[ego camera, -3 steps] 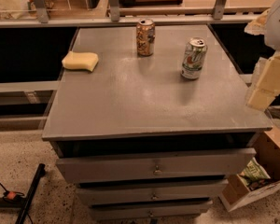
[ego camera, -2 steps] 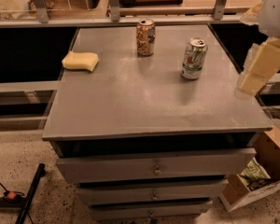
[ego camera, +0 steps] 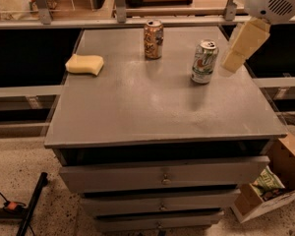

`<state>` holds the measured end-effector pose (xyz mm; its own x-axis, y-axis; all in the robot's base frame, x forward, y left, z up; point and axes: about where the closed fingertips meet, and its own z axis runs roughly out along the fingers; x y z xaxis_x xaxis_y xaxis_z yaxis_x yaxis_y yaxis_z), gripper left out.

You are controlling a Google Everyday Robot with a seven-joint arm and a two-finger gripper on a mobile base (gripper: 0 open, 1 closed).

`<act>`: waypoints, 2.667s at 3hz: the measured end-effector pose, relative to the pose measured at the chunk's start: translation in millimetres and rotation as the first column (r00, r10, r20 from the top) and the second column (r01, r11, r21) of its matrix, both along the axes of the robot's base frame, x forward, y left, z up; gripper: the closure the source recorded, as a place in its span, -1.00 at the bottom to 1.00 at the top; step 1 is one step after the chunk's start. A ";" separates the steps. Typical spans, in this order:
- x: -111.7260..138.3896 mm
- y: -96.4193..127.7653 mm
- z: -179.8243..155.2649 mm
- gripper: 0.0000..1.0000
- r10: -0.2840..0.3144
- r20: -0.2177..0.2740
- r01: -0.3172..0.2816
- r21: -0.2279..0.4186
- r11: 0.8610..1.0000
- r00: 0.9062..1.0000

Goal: Knock orange can over

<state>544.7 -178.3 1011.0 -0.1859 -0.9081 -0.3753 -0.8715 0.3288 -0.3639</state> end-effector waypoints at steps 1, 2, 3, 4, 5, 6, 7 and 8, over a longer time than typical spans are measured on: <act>0.0 0.1 0.0 -1.00 0.000 0.000 0.000 0.000 1.000 1.000; 19.5 15.0 -7.5 -1.00 0.015 0.007 -0.016 0.107 0.994 1.000; 49.4 41.9 -8.3 -1.00 0.062 0.048 -0.072 0.239 0.968 0.997; 82.6 63.2 -5.5 -1.00 0.113 0.125 -0.153 0.387 0.909 0.986; 111.7 79.2 -1.8 -1.00 0.155 0.208 -0.239 0.479 0.845 0.966; 127.7 81.3 3.8 -1.00 0.155 0.275 -0.282 0.518 0.808 0.949; 128.4 82.1 3.5 -1.00 0.156 0.277 -0.284 0.518 0.807 0.948; 137.1 86.4 3.4 -1.00 0.171 0.302 -0.311 0.515 0.799 0.938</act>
Offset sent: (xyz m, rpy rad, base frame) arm 0.0574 0.0395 -0.0180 0.3176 -0.0160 0.0408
